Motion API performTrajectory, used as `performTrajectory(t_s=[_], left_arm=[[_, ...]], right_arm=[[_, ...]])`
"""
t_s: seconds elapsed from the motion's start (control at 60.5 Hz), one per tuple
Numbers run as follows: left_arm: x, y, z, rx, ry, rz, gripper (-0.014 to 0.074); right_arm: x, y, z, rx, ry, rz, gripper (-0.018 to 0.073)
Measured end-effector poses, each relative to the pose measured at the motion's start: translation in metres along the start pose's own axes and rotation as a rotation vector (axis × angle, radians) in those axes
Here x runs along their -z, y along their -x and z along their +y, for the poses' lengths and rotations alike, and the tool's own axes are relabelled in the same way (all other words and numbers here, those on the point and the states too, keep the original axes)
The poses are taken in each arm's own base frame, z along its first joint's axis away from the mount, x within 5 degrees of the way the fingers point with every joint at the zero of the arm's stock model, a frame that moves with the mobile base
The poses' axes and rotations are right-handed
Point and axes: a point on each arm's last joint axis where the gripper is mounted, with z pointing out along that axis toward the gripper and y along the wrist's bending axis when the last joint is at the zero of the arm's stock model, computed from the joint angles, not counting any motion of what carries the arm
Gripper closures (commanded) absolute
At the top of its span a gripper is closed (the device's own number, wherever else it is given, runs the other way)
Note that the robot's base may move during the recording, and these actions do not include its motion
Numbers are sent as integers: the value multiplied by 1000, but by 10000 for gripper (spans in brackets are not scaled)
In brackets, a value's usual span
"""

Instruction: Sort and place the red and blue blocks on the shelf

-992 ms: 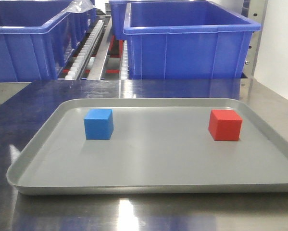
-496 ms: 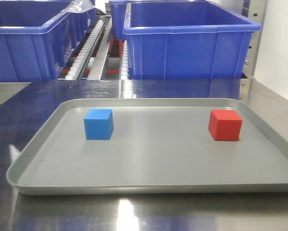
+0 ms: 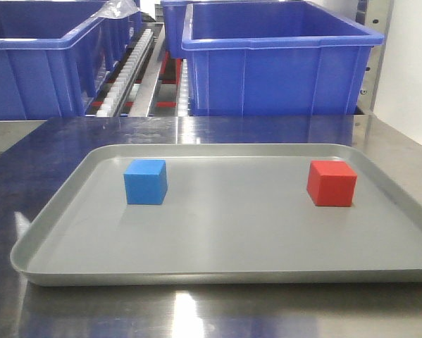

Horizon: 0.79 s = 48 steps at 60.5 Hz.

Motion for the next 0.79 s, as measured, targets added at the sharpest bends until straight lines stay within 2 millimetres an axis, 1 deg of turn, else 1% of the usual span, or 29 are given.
performTrajectory(t_s=[0.05, 0.132, 0.165, 0.232, 0.314, 0.463, 0.562, 0.579, 0.595, 0.629, 0.662, 0.695, 0.728, 0.794], left_arm=[[0, 0, 0, 0, 0, 0, 460], [0, 0, 0, 0, 0, 0, 460], [0, 0, 0, 0, 0, 0, 460], [0, 0, 0, 0, 0, 0, 460], [0, 0, 0, 0, 0, 0, 460], [0, 0, 0, 0, 0, 0, 460], [0, 0, 0, 0, 0, 0, 460], [0, 0, 0, 0, 0, 0, 460], [0, 0, 0, 0, 0, 0, 460], [0, 0, 0, 0, 0, 0, 460], [0, 0, 0, 0, 0, 0, 460], [0, 0, 0, 0, 0, 0, 460], [0, 0, 0, 0, 0, 0, 460], [0, 0, 0, 0, 0, 0, 460]], right_arm=[[-4, 10, 3, -7, -4, 53, 502], [-16, 34, 9, -13, -18, 138, 502], [-24, 45, 11, -13, -25, 179, 502], [-39, 60, 15, -13, -36, 235, 502], [-64, 79, 19, -16, -51, 308, 501], [-107, 103, 27, -65, -61, 418, 499], [-136, 109, 31, -90, -71, 506, 497], [-141, 107, 31, -95, -75, 531, 490], [-145, 110, 32, -101, -75, 537, 482], [-153, 109, 33, -114, -77, 569, 445], [-160, 108, 34, -126, -76, 602, 387], [-167, 106, 37, -131, -72, 634, 312], [-174, 102, 41, -133, -62, 675, 188], [-184, 94, 48, -127, -40, 729, 36]])
